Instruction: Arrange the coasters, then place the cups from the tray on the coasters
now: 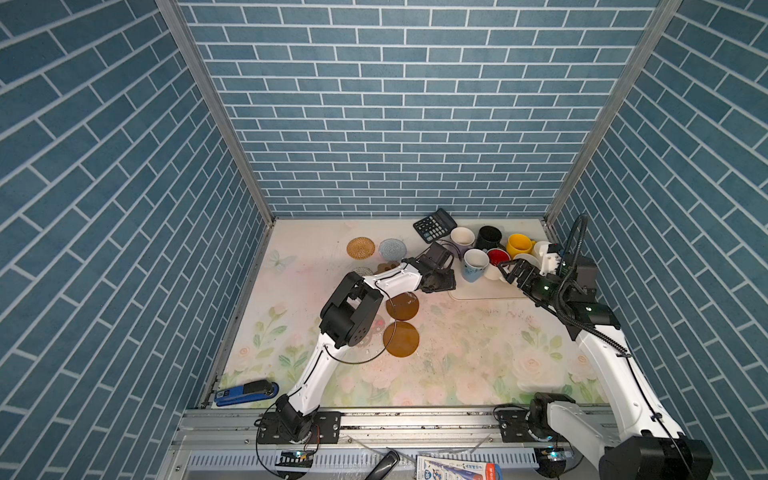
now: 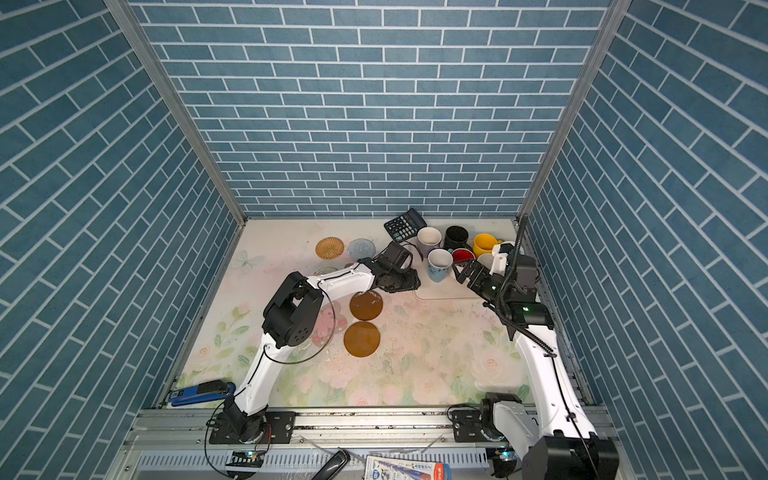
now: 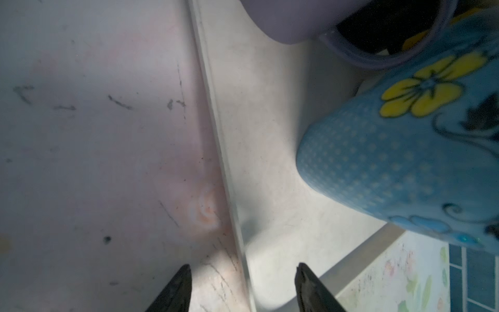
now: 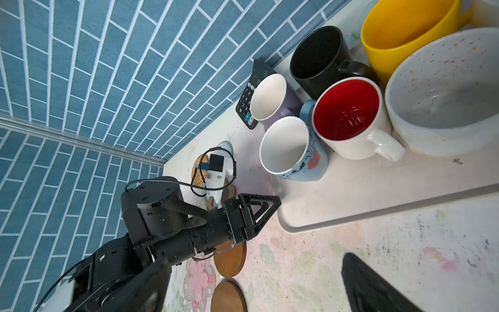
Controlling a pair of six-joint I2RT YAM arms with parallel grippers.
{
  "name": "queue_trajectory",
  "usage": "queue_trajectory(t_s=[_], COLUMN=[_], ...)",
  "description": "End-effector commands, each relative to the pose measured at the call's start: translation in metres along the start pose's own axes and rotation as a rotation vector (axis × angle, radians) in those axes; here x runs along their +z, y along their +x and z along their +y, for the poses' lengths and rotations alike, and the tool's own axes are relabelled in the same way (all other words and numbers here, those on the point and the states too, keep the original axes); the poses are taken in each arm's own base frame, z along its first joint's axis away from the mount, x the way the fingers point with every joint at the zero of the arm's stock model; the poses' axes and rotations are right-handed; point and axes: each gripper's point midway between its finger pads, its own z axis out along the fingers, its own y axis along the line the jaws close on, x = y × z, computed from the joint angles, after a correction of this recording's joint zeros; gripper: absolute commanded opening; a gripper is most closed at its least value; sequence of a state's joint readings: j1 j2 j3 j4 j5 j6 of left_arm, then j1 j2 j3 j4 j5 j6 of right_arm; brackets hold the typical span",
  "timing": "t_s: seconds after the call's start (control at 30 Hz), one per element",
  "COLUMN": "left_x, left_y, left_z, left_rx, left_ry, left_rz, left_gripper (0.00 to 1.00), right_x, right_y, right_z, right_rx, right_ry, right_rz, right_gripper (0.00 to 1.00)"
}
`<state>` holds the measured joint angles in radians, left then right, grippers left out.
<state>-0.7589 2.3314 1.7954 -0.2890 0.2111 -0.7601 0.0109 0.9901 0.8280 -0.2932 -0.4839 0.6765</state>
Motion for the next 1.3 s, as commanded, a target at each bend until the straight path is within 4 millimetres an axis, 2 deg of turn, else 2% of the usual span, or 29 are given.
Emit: queue_trajectory(t_s=[0.0,0.47,0.63,0.8,1.27], left_x=[0.010,0.030,0.031,0.032,0.016], left_y=[0.004,0.013,0.014,0.016,0.029], left_z=[0.003,0.009,0.008,0.005,-0.001], left_rx=[-0.012,-0.043,-0.044,-0.045,-0.003], left_ry=[-0.011,-0.009,-0.003,0.012,0.017], left_rz=[0.009,0.028,0.028,0.032,0.031], left_gripper=[0.56,0.29,0.20,0.00,0.00], right_x=[-0.001,0.002,0.002,-0.001,-0.006], right_y=[-0.002,0.004,0.004,0.003,0.006], right_z=[0.006,-0.001,-0.002,-0.006,-0.013], right_rx=[-0.004,-0.003,-0.003,-0.012,-0.007], right_ry=[-0.044,-0.031,-0.024,0.006,0.049], right_rz=[-0.019,-0.011,-0.012,-0.023,-0.024], right_gripper=[0.99,0.99,0.99,0.99,0.99])
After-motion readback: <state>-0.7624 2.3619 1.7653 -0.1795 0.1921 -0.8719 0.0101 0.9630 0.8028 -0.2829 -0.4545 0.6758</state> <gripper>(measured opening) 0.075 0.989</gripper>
